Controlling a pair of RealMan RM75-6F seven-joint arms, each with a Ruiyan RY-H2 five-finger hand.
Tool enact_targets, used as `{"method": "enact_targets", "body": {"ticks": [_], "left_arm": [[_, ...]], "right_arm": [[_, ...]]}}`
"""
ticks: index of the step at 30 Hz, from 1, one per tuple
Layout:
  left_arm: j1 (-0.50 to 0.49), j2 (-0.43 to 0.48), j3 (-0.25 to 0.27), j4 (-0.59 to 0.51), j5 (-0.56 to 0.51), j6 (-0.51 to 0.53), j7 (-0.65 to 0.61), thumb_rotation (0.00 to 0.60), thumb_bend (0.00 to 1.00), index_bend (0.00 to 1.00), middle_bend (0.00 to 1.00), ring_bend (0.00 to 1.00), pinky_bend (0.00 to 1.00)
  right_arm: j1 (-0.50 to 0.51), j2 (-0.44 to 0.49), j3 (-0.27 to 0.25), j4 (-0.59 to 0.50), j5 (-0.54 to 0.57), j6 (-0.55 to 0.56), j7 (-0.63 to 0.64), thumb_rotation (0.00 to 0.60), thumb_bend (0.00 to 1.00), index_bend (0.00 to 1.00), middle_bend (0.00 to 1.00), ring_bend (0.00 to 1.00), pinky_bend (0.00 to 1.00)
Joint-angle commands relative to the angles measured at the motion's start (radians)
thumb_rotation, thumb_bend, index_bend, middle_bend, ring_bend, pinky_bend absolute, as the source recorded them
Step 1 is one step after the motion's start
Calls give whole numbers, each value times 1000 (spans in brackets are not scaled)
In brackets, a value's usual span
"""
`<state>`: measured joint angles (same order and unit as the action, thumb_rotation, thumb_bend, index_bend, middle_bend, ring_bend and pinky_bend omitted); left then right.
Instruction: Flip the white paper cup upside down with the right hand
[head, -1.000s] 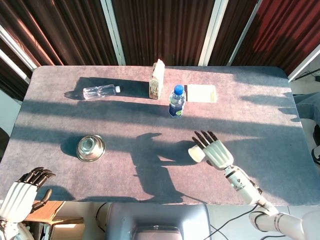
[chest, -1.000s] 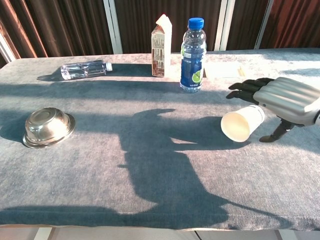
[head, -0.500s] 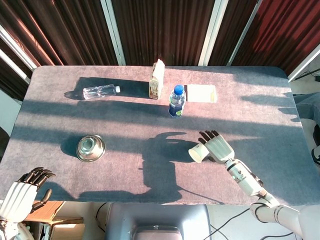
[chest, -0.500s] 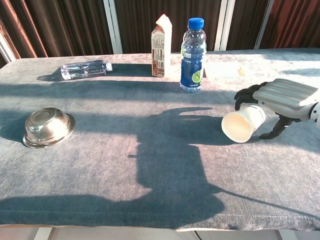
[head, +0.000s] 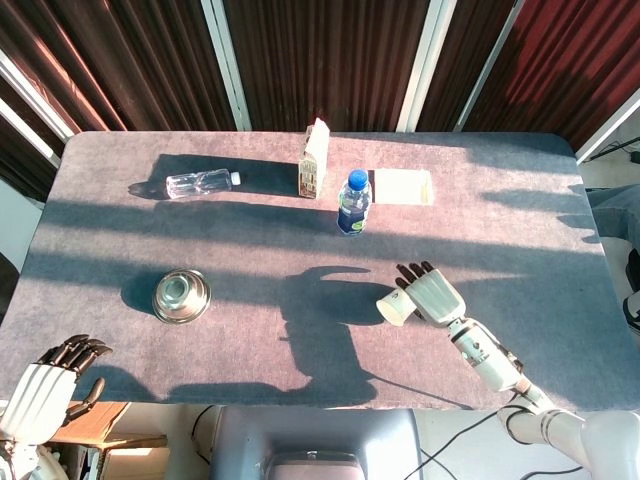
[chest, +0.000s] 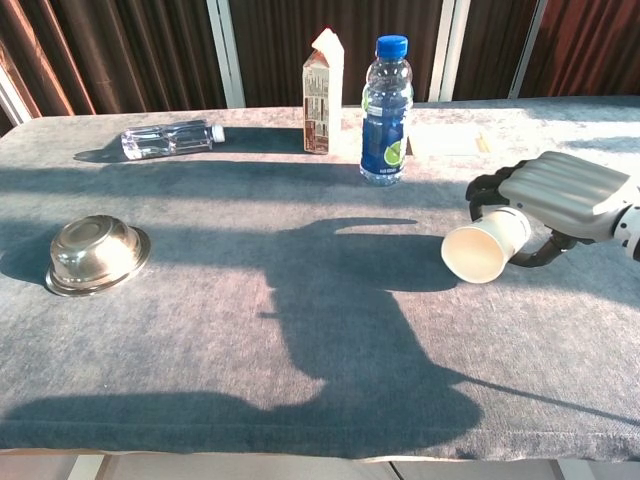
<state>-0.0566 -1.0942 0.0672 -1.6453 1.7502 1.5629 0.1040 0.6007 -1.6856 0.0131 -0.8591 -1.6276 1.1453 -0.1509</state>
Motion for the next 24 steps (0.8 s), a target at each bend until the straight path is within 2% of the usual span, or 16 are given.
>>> {"method": "enact_targets", "body": {"ticks": [1,8,10,13,19,24], "left_arm": [[0,0,1,0,1,-1,1,600,420,345,293,210,401],[-2,0,2,0,2,-3,2,600,420,345,294,210,401],[-2,0,1,-1,0,-4,0,600,420,345,294,210,401],[-2,1,2,-2,2,-2,-1,600,420,345,294,210,400],[-2,2,3,-1,7,1,-4,600,420,345,293,210,401],[-2,1,3,-1,9,2,-4,600,419,344,293,210,401]], "right_arm": [[-2,-16,-11,31,-32,52,10,600,600,637,391,390,502],[-6,-28,-18,67,-70,132,-10,600,656,707,453,443,537],[6,-21,-31,102,-152,236,-220,600,660,720,464,443,537],[17,-4,-48,90,-208,272,-393,600,666,733,478,443,537],[56,76,-72,-34,-285,216,-718,600,772,756,500,450,533],[81,128,-63,-138,-293,121,-908,600,780,771,523,465,531]]}}
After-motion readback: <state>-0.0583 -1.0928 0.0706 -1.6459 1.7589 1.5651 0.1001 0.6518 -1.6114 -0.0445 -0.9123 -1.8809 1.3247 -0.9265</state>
